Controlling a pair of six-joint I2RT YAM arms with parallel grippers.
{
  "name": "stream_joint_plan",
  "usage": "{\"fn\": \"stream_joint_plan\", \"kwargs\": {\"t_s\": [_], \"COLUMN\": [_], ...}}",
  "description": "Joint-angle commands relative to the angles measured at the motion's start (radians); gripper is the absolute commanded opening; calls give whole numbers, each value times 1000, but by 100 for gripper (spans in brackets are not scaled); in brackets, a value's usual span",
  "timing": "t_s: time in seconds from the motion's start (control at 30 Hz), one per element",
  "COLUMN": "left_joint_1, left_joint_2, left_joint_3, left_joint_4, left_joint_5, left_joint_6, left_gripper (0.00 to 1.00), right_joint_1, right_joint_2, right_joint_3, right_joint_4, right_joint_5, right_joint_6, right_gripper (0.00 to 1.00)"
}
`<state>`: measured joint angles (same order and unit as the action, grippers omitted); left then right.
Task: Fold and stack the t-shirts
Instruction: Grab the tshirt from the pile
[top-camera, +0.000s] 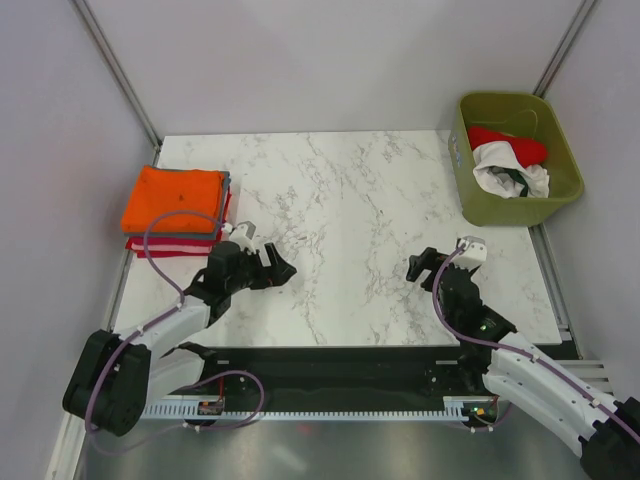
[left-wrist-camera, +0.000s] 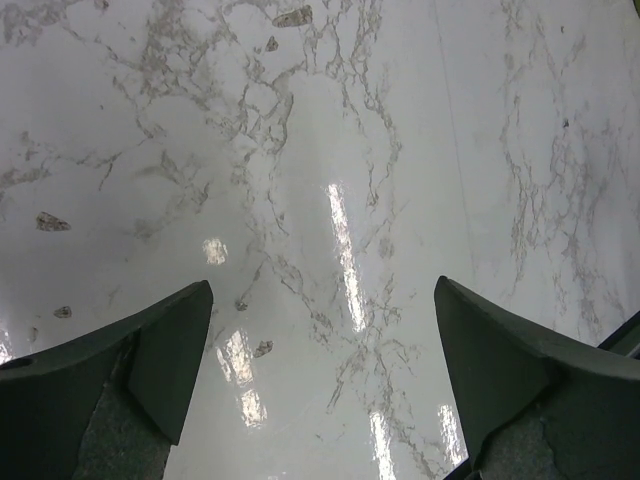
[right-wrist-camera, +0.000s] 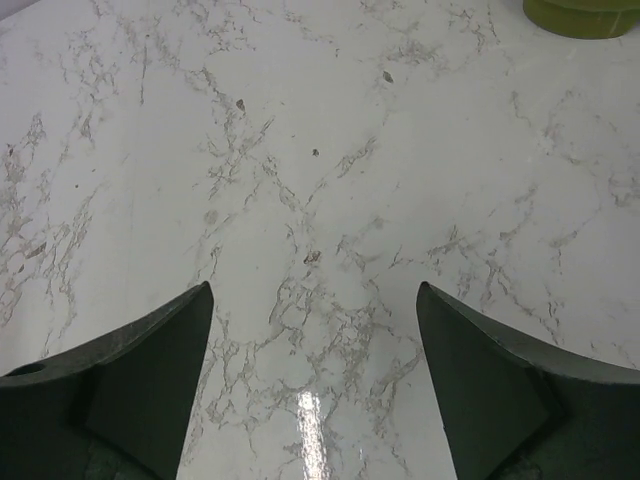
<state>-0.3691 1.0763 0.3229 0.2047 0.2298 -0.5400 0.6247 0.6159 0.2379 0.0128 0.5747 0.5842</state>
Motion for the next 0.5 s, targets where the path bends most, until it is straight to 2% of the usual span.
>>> {"fn": "stream_joint_plan", "kwargs": {"t_s": [0.0,0.07,0.23,0.33,0.37,0.43,0.47], "left_joint_1": [-4,-4,-4,-4,-5,-5,-5], "left_joint_2": [39,43,25,28,33,31,27], "left_joint_3": [51,56,33,28,28,27,24], "left_joint_4": [39,39,51,67,68,70,71], "left_joint_5": [60,62,48,42,37,23,10], "left_joint_6": [-29,-35,-38,-38,-38,-38,-38], "left_gripper": [98,95,94,94,93,92,91], "right_joint_1": [1,0,1,-2,-2,-5,-19], "right_joint_2": [-7,-8,25,97,166,269,300], "right_joint_3": [9,12,52,208,313,417,507], "right_joint_4": [-10,-11,18,-55,-85,-145,-154], "right_joint_5": [66,65,-9,32,63,117,160], "right_joint_6": [20,9,-38,-35,-34,-37,-37], "right_gripper": [91,90,90,89,89,89,94]}}
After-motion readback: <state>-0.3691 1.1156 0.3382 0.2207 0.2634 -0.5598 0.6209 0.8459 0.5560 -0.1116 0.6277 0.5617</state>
